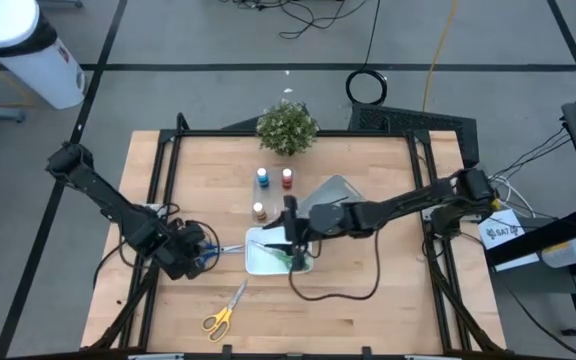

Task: Pick & Place Paint Supplies
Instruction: Put the blue scissors into the white bin

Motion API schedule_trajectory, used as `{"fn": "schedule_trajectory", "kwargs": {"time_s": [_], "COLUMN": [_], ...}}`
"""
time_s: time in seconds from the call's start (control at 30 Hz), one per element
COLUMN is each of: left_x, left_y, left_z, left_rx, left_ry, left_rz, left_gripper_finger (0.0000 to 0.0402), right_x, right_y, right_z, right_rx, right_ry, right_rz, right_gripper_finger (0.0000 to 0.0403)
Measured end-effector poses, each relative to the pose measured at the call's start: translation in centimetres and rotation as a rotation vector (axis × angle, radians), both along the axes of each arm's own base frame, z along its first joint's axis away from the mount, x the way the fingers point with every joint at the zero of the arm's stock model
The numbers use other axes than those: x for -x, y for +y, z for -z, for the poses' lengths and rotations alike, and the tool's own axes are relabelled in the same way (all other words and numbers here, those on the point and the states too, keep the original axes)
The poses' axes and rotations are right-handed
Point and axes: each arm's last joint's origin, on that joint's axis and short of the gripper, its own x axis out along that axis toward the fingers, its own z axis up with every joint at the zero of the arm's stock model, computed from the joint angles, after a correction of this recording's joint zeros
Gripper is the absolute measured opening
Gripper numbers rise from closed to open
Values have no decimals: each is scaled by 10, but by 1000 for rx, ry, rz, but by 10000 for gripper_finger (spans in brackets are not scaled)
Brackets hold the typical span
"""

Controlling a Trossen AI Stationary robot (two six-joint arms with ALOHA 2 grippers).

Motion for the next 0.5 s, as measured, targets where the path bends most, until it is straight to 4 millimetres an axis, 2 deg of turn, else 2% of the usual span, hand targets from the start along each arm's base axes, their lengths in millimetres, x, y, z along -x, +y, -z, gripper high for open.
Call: {"fn": "schedule_trajectory", "kwargs": {"time_s": [0.13,0.3,0.43,0.5], "left_x": [4,9,6,5], "left_y": [2,7,2,-3], "left_z": [20,50,62,60], "left_rx": [-33,-79,-100,-109], "left_ry": [43,120,149,152], "left_rz": [-121,-256,-151,-81], "left_gripper_finger": [24,25,25,25], "right_x": [-11,-12,-10,-8], "right_y": [4,15,28,32], "right_z": [23,32,33,32], "right_rx": [32,36,38,41], "right_ry": [36,49,52,45], "right_rz": [-9,-33,-66,-78], "right_gripper_finger": [187,187,187,187]}}
